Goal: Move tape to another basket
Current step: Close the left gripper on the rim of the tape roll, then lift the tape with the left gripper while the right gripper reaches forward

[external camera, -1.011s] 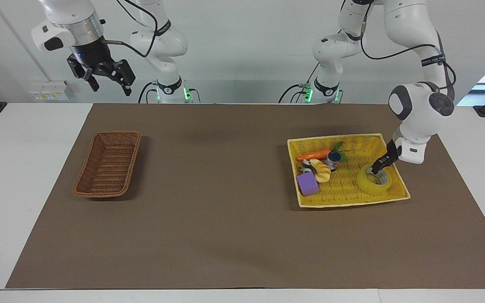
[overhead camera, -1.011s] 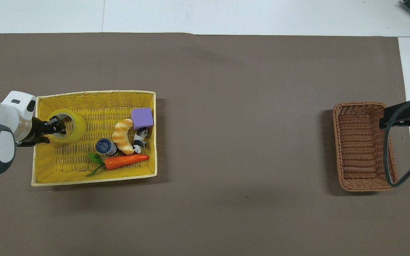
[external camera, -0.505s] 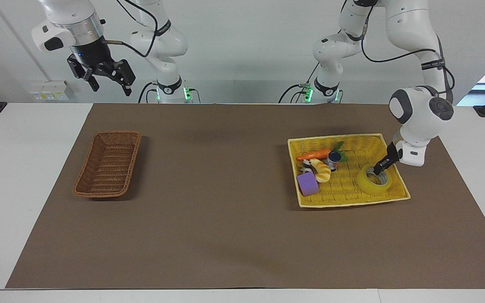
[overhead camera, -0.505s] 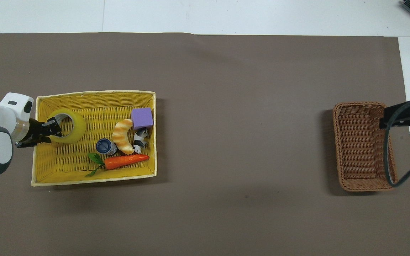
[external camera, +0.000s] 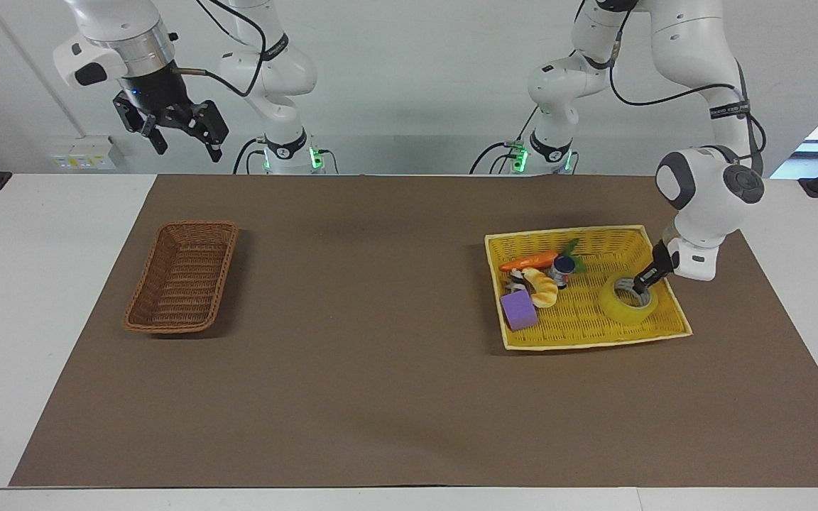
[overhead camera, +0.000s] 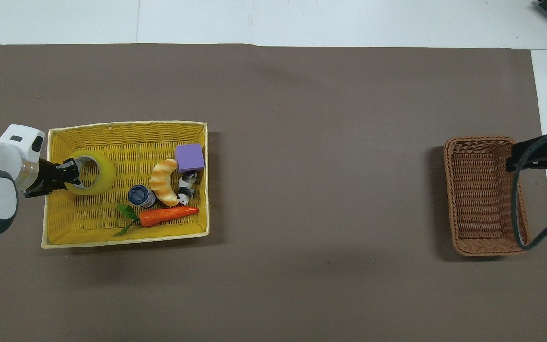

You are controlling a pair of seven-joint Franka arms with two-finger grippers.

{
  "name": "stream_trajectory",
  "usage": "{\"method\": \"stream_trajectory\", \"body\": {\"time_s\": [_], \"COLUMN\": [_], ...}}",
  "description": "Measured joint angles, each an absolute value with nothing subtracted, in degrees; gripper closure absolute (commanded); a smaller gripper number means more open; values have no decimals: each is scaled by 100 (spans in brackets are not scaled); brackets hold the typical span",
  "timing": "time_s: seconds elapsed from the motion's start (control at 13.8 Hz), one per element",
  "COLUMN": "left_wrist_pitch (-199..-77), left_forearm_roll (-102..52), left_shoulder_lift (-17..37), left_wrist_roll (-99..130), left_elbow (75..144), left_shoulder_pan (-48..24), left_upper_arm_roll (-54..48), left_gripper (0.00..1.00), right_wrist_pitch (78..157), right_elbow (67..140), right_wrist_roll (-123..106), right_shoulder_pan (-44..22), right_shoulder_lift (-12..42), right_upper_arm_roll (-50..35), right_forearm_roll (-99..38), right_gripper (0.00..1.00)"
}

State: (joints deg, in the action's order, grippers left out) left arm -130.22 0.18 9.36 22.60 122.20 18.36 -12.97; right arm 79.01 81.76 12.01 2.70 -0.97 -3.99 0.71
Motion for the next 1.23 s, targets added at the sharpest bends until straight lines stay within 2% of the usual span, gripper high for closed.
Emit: {"method": "stream_trajectory", "body": {"time_s": [0.22, 0.58, 1.23], "left_wrist_pitch": [-12777, -12154, -10497], "left_forearm_roll": [18, 19, 28], "left_shoulder_lift": [934, 925, 908], "left_wrist_roll": [2260, 2246, 2239], "left_elbow": [11993, 11184, 9751], "left_shoulder_pan": [1829, 1733, 1061], "left_upper_arm_roll": [-1325, -1386, -1426], "left_gripper": [100, 100, 100], "right_wrist_pitch": [7901, 7901, 7891], "right_elbow": [8176, 8176, 8179], "right_wrist_roll": [1201, 1201, 1199], "right_shoulder_pan": [270, 270, 297], "right_shoulder_lift": [-97, -97, -101], "right_upper_arm_roll": [-399, -398, -401], "right_forearm_roll": [70, 69, 69], "right_gripper": [0, 0, 0]}}
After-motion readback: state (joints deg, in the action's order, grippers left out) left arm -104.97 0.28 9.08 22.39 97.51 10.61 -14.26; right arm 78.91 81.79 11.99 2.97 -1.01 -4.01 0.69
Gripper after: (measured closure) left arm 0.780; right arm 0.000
